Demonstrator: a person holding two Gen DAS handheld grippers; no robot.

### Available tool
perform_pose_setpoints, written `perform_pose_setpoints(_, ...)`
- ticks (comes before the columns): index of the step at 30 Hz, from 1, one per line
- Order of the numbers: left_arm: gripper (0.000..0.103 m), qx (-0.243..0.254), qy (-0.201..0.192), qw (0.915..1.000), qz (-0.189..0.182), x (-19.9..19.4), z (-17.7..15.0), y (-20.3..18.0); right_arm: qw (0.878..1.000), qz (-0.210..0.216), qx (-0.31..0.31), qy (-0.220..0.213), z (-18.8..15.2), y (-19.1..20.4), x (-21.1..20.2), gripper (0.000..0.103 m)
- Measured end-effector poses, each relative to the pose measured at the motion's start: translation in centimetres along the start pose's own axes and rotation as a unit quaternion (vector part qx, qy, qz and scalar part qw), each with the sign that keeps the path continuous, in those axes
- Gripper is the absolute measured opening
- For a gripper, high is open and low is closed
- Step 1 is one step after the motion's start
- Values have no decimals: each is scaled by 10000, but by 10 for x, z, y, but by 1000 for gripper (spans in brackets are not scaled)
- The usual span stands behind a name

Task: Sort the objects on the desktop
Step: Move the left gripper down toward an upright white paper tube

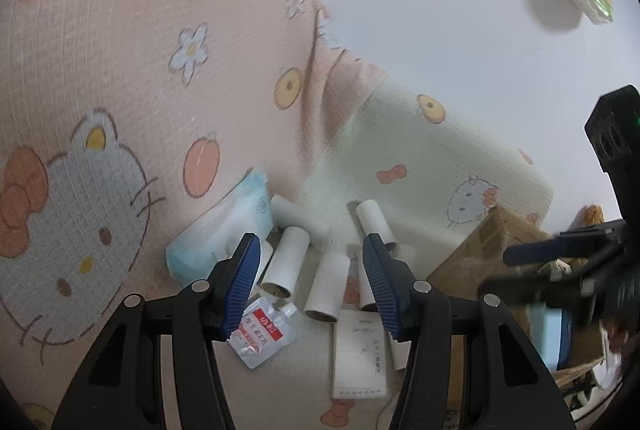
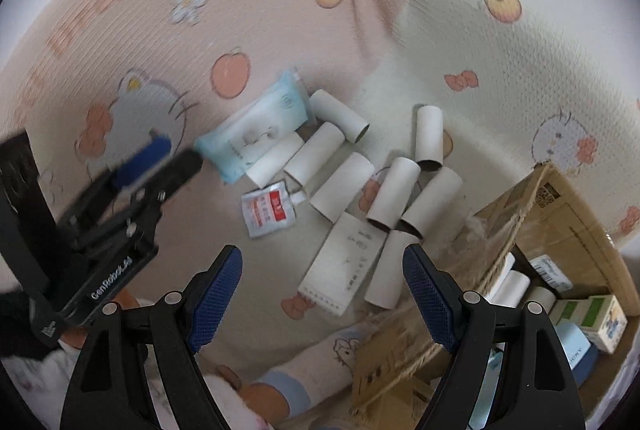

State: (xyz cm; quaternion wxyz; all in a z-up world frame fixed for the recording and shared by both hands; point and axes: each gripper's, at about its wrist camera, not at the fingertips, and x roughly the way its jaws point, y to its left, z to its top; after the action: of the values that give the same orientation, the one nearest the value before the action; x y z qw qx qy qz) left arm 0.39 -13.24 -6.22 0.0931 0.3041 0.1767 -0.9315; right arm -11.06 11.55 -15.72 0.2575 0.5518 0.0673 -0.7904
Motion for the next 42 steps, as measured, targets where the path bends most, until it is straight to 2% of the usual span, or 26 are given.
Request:
perform_pose_setpoints(5, 58, 276, 84, 9995, 123, 16, -6, -6, 9974, 406, 570, 183, 34, -32, 21, 81)
perform_pose_setpoints(9, 58, 418, 338, 9985, -111, 38, 2, -2, 9920, 573, 1084, 289, 59, -55, 35, 81)
perform_pose_setpoints(16, 58, 928, 773, 9916, -453, 99, 19, -16, 9855, 531, 1575, 352, 95, -89, 70, 81)
perform_pose_setpoints(20, 58, 1288, 919, 9865, -435, 134, 25, -29, 9877, 23, 1530, 317, 116, -107, 86, 81)
perform_pose_setpoints(22, 58, 1352, 1144, 9835, -361, 154, 29, -35, 9888, -186, 1432, 367, 124, -115, 92, 81)
perform_pose_setpoints(25, 58, 1328, 1404, 9798, -518, 178, 32, -40, 9871, -580, 1439, 382, 133, -129, 102, 81)
perform_pose_setpoints(28, 58, 1156, 1840, 9736, -693, 207, 35, -46, 9856, -760, 1431, 480, 138, -140, 113, 81)
perform_pose_setpoints(30, 58, 918, 2173, 9655, -1102, 226, 38, -45, 9838, -936, 1468, 436, 140, -145, 118, 81)
perform_pose_setpoints(32, 58, 444, 2356, 9625, -1270, 243, 43, -39, 9829, -1130, 1412, 341, 140, -148, 119, 81)
perform_pose_setpoints(34, 58, -197, 2397, 9625, -1253, 260, 49, -25, 9823, -1379, 1217, 370, 141, -149, 123, 81)
perform_pose_setpoints(37, 58, -720, 2519, 9555, -1356, 280, 55, -17, 9800, -1682, 935, 510, 142, -150, 132, 81)
perform_pose_setpoints(40, 58, -1124, 2666, 9476, -1355, 298, 61, -13, 9795, -1621, 1010, 637, 142, -157, 139, 81)
perform_pose_setpoints(42, 58, -1355, 2757, 9394, -1520, 308, 64, -12, 9801, -1430, 1157, 742, 142, -163, 145, 81)
